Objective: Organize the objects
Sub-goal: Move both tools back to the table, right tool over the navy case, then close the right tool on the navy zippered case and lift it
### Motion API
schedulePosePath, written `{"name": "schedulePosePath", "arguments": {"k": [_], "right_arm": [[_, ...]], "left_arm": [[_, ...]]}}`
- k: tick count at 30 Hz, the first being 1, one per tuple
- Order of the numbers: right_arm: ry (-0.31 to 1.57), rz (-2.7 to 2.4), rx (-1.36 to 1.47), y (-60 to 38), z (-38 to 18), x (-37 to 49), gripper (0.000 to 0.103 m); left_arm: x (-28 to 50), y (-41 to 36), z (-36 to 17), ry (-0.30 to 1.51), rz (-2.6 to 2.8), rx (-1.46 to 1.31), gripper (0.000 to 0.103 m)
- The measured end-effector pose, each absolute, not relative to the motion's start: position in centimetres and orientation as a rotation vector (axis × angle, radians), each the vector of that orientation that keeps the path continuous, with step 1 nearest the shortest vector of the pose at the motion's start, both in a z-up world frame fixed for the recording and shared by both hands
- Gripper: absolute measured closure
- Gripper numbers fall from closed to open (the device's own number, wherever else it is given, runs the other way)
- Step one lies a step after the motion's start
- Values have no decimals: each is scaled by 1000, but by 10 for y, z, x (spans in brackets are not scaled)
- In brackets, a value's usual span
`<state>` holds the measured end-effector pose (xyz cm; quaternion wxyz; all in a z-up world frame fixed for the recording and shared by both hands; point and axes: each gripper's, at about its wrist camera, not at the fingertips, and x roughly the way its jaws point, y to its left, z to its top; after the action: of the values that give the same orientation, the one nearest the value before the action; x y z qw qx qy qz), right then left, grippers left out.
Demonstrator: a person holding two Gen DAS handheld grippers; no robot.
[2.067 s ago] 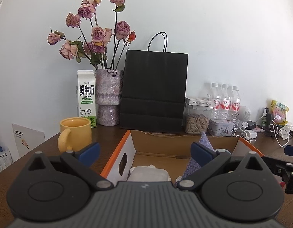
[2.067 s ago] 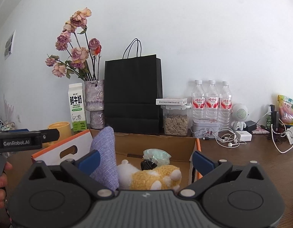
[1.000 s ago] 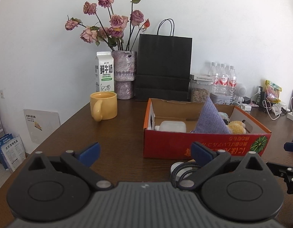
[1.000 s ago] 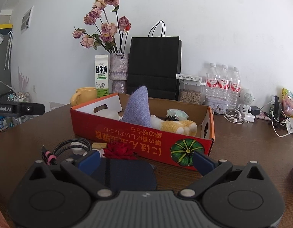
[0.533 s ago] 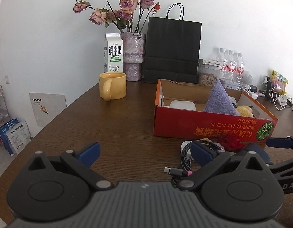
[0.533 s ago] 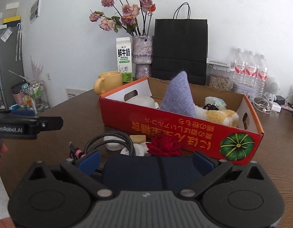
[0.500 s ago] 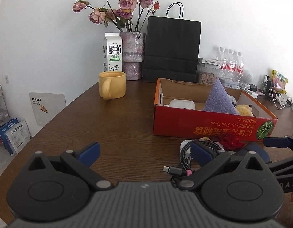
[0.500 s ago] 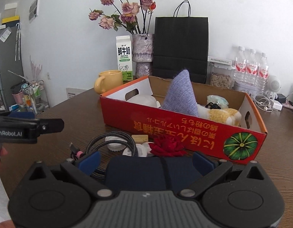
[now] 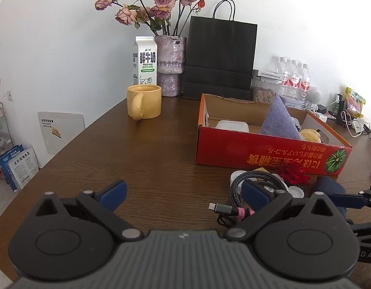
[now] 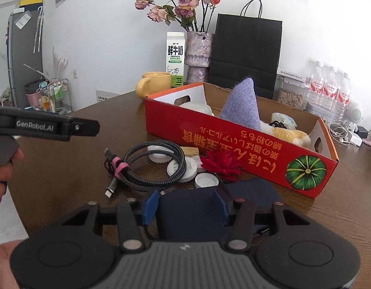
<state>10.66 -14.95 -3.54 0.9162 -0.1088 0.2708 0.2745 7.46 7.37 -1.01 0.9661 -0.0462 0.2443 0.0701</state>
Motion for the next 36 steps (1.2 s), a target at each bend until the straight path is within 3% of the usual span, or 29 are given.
{"name": "schedulePosePath", "arguments": {"k": [16, 24, 36], "right_arm": [[593, 391, -192, -236, -35, 102, 54], [550, 402, -121, -191, -36, 121, 10], [637, 339, -179, -204, -58, 138, 10]], "left_arm": [[70, 60, -9, 493, 125, -74, 0], [72, 53, -11, 501, 107, -67, 0], [74, 66, -19, 521, 127, -94, 0]]}}
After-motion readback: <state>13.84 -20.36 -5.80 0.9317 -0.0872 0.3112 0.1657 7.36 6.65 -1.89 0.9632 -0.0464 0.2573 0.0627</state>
